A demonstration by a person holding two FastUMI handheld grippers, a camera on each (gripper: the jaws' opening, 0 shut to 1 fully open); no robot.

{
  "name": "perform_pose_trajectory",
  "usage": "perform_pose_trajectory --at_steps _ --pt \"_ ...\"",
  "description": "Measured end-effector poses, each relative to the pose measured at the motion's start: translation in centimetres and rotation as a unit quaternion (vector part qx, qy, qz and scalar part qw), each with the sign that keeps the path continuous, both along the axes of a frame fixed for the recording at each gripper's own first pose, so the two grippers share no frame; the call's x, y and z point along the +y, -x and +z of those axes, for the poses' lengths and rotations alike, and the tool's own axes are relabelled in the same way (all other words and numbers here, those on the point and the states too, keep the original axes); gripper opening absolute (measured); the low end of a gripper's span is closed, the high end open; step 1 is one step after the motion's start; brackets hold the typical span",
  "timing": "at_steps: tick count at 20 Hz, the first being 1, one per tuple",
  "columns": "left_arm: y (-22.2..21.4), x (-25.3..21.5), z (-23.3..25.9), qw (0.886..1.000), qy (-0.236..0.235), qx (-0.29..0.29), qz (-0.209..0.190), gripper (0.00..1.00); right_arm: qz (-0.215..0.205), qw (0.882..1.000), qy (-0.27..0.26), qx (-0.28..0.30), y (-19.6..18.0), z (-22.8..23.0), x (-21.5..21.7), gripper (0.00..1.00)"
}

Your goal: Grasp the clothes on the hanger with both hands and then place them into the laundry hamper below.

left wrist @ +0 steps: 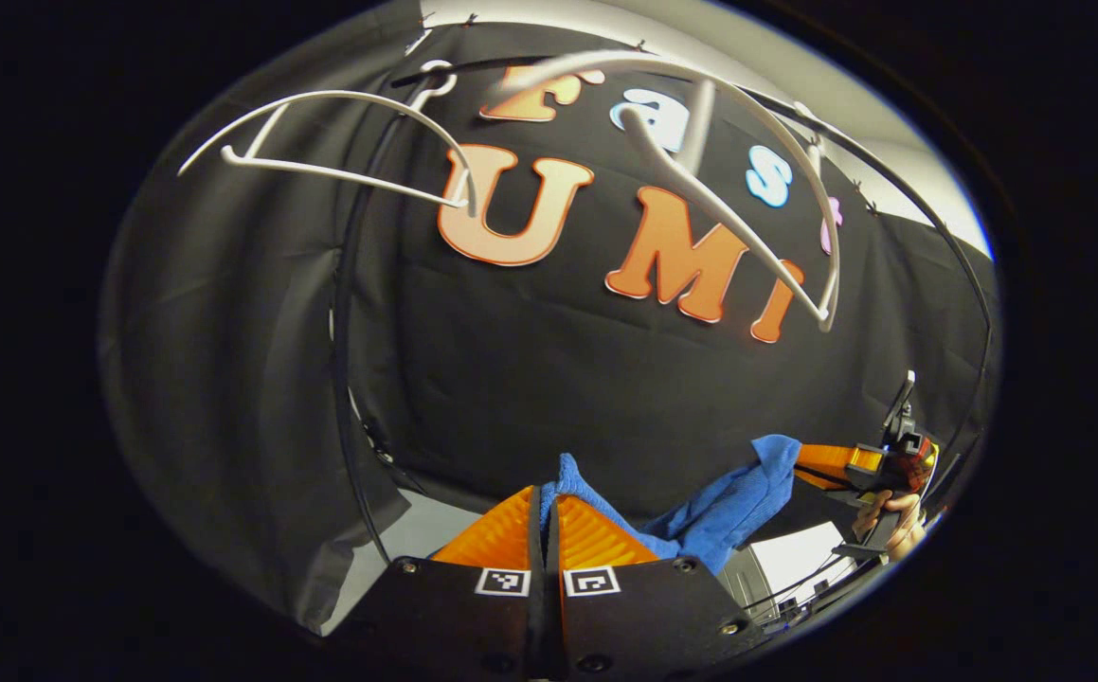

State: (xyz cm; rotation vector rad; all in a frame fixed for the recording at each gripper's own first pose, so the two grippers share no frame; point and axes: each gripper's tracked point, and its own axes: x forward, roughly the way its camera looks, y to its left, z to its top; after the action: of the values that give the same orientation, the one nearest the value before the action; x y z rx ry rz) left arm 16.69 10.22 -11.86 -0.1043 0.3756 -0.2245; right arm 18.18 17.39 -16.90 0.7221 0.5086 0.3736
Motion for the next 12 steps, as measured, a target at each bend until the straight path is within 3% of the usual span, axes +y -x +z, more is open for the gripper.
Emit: perform_pose_trajectory --at_steps 12 --pt "-1.2 -11.9 -2.2 0.996 0.002 0.016 -0.087 0.0 0.008 0.998 0.051 0.023 3.7 -3.7 0.7 0.07"
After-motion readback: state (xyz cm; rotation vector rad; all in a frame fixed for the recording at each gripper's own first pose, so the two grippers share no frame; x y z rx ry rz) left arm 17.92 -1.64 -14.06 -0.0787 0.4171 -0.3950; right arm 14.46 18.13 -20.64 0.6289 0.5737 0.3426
